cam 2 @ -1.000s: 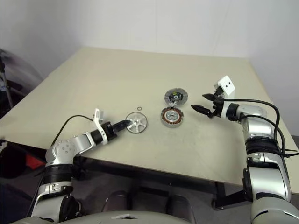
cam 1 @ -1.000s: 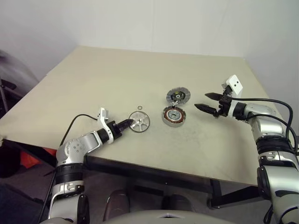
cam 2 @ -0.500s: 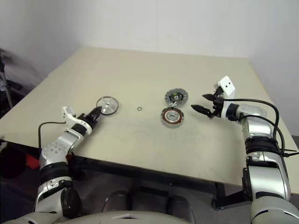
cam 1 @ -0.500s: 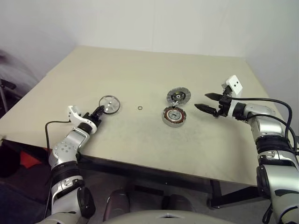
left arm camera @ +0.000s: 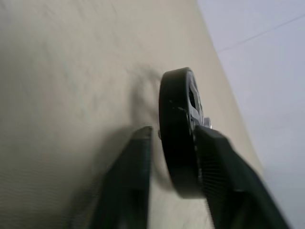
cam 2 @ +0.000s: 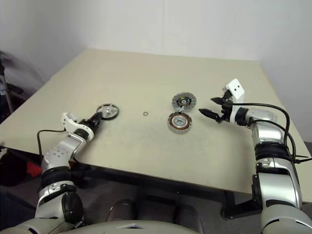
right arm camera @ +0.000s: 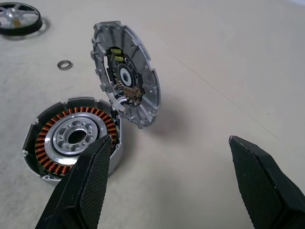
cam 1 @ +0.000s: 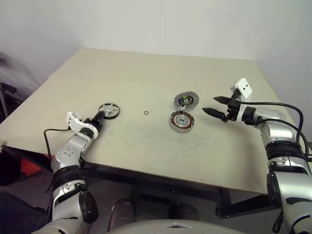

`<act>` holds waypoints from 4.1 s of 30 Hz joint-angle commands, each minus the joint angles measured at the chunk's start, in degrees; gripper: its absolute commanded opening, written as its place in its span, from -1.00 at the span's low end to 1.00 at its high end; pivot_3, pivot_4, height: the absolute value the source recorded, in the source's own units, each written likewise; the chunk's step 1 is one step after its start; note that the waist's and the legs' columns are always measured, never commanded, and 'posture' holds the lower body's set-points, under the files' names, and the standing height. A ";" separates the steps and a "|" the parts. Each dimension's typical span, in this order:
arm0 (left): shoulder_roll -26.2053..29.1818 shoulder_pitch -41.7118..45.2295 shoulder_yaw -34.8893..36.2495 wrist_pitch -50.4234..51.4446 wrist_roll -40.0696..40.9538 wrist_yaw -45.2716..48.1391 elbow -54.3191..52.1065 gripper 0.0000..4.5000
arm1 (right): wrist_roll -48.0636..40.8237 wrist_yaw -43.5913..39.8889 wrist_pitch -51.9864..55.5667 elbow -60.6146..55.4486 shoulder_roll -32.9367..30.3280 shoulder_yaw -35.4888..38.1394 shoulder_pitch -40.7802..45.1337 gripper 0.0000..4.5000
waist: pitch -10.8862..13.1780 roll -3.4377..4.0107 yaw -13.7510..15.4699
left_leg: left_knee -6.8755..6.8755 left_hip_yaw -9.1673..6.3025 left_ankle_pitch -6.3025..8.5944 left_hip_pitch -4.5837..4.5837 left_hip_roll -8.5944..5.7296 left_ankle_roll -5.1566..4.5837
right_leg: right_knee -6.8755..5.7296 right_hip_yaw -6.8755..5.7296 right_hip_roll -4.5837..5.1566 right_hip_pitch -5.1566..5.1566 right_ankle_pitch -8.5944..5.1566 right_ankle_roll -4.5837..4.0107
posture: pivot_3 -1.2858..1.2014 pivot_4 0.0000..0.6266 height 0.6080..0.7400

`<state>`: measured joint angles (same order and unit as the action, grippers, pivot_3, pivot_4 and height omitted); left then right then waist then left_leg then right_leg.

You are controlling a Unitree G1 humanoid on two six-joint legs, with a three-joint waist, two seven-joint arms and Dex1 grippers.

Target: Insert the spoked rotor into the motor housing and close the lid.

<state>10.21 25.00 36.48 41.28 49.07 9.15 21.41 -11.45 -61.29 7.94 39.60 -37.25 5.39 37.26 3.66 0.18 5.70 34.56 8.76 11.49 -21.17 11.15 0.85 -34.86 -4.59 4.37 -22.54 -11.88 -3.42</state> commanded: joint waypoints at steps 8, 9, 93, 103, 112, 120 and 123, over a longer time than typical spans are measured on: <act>8.16 -8.75 -10.19 25.52 12.24 7.63 -21.64 0.05 | 0.45 0.35 -2.66 2.59 0.56 0.18 3.11 0.97 | 0.00 0.01 -0.01 | 0.00 0.05 0.02 -0.04 0.05 -0.01 | -0.03 0.01 0.00 -0.07 0.00 -0.01 | 0.03 -1.00 1.00; 8.57 -9.26 -10.99 26.61 12.87 8.25 -23.13 0.05 | 0.49 0.33 -2.74 2.74 0.61 0.19 3.20 0.97 | 0.00 0.01 -0.06 | 0.00 0.06 0.01 -0.02 0.05 0.00 | -0.03 0.01 0.00 -0.06 0.00 -0.01 | 0.03 -1.00 1.00; -6.12 21.85 -38.49 -44.18 -47.72 22.06 42.18 0.05 | -0.66 3.09 -6.16 -0.91 2.78 1.12 4.04 0.97 | -0.03 0.10 2.89 | -0.02 -0.07 0.10 0.06 -0.27 -0.28 | 0.04 0.00 0.40 0.09 -0.02 0.13 | 0.03 -1.00 1.00; -7.02 23.29 -39.26 -44.76 -49.91 21.49 44.01 0.05 | -0.77 3.31 -6.38 -0.84 2.94 1.11 4.13 0.97 | -0.04 0.11 2.89 | -0.03 -0.07 0.11 0.08 -0.35 -0.25 | 0.04 0.00 0.48 0.11 -0.03 0.15 | 0.03 -1.00 1.00; -7.68 24.10 -39.31 -45.00 -50.83 22.24 44.60 0.05 | -0.88 3.75 -6.38 -1.28 3.18 1.03 3.96 0.97 | -0.04 0.11 2.99 | -0.03 -0.10 0.11 0.08 -0.43 -0.26 | 0.04 -0.01 0.58 0.13 -0.03 0.16 | 0.03 -1.00 1.00; -7.89 23.87 -39.37 -44.93 -51.15 22.21 44.60 0.05 | -0.85 3.66 -6.64 -0.89 3.22 1.01 4.01 0.97 | -0.04 0.11 3.02 | -0.04 -0.12 0.13 0.07 -0.46 -0.29 | 0.06 -0.01 0.61 0.14 -0.04 0.18 | 0.03 -1.00 1.00; -8.02 23.87 -39.24 -44.75 -51.05 22.06 44.65 0.05 | -0.76 3.59 -6.71 -0.59 3.22 0.93 4.32 0.97 | -0.04 0.11 3.02 | -0.04 -0.12 0.13 0.07 -0.46 -0.29 | 0.06 -0.01 0.61 0.14 -0.04 0.18 | 0.03 -1.00 1.00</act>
<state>3.27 48.75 -2.02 -4.00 -1.35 30.75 64.85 -11.22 -57.65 2.43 41.46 -33.98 5.42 39.71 3.62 0.29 8.72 34.52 8.64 11.62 -21.10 10.69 0.56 -34.79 -4.60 4.98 -22.40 -11.92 -3.24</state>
